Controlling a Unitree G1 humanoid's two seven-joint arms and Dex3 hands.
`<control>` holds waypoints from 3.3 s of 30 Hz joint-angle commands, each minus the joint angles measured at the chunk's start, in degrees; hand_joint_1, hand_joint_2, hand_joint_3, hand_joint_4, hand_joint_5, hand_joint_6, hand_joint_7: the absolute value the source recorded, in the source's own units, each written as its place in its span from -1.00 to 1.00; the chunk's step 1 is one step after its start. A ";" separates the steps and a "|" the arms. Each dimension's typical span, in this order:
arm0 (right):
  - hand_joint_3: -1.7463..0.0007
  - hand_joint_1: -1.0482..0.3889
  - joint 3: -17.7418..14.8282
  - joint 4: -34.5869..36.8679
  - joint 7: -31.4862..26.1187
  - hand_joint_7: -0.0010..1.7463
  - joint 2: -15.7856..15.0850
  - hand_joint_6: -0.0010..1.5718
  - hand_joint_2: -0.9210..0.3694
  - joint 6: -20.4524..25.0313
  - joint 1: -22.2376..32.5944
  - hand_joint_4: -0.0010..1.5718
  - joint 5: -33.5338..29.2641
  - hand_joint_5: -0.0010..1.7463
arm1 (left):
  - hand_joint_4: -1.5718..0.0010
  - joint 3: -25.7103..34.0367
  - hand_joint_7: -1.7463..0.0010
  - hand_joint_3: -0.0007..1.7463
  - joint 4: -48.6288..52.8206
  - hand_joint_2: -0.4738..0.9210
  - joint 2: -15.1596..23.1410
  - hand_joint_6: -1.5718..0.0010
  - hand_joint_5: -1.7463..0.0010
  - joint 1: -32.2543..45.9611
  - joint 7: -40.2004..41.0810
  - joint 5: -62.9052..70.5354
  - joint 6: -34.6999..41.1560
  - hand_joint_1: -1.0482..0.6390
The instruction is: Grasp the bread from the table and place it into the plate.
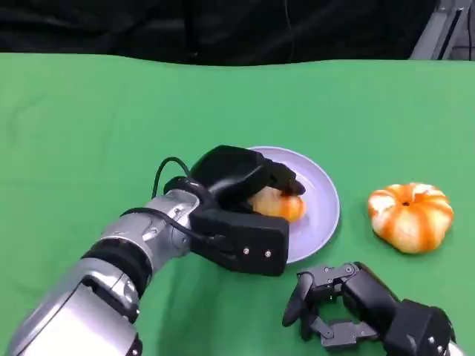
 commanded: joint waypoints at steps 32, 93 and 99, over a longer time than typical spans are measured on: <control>-0.05 0.68 -0.12 0.34 0.10 0.10 -0.42 0.29 -0.53 -0.94 0.31 0.23 0.52 0.56 | 0.41 1.49 0.99 -0.10 -2.02 1.00 2.31 0.41 1.00 -2.55 -8.28 -3.31 1.33 -0.94; -0.11 0.68 -0.19 0.24 -0.97 0.09 -1.49 0.29 -0.54 -0.29 -0.09 0.24 -0.14 0.48 | 0.16 28.19 0.98 -0.26 -21.70 1.00 4.45 0.33 0.97 18.60 -34.72 -44.78 -11.43 -0.72; -0.10 0.69 -0.37 0.35 -0.63 0.08 -1.32 0.28 -0.55 -0.17 -0.11 0.25 0.38 0.47 | 0.11 31.51 0.99 -0.31 -27.28 1.00 2.35 0.31 0.97 22.58 -45.05 -55.15 -6.93 -0.70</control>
